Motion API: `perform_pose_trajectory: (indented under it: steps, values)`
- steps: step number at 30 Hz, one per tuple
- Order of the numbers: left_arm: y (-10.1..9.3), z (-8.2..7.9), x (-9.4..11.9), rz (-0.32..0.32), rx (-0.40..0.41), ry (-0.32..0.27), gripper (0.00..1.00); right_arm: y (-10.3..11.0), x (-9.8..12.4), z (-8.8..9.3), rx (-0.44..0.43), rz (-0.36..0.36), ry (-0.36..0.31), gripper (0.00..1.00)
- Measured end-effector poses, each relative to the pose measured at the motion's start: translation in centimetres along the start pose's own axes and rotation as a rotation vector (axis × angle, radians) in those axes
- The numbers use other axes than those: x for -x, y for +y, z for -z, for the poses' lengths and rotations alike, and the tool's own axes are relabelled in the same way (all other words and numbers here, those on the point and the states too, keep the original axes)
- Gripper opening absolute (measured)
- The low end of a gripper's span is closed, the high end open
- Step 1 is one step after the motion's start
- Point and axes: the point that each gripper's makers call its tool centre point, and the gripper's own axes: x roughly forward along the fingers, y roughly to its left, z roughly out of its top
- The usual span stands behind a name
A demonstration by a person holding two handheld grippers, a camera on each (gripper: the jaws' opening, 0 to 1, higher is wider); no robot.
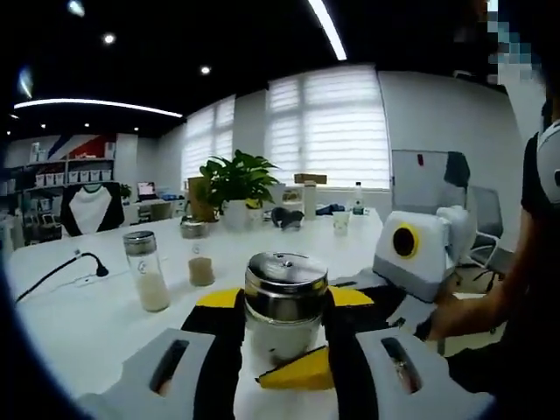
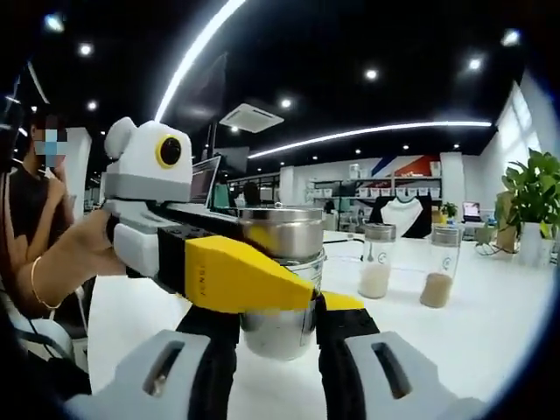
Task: Rotate the seasoning bottle until the label or dispensing opening points toward the visible target arrow and the bottle remains upright within the marked orientation range
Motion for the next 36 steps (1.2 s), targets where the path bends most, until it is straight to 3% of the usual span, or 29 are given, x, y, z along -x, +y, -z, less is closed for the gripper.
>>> perform_pose_trajectory:
  steps: [2, 9, 17, 21, 26, 31, 36]
  values:
    - [0.3, -0.1, -0.1, -0.049, 0.028, -0.019, 0.39, -0.2, -0.2, -0.2, -0.022, 0.032, -0.023, 0.31]
    - [1.7, 0.1, 0.3, -0.26, 0.003, -0.028, 0.43, -0.9, -0.7, -0.1, -0.014, 0.139, -0.056, 0.31]
    - [2.1, -0.3, 1.6, -0.356, 0.089, -0.051, 0.48, -0.7, -0.7, 0.0, 0.007, 0.182, -0.078, 0.31]
    - [2.6, 0.0, 2.3, -0.462, 0.029, -0.014, 0.51, -0.5, -0.9, 0.2, 0.005, 0.194, -0.076, 0.31]
    - [2.3, -0.5, 2.4, -0.531, -0.029, -0.033, 0.47, 0.0, -1.1, 0.3, 0.02, 0.202, -0.076, 0.31]
    - [1.8, -0.3, 2.3, -0.547, -0.025, -0.048, 0.39, 0.3, -1.3, 0.2, 0.017, 0.201, -0.078, 0.31]
    - [2.1, -0.2, 2.5, -0.569, -0.041, -0.058, 0.38, 0.3, -1.4, 0.5, -0.002, 0.194, -0.068, 0.31]
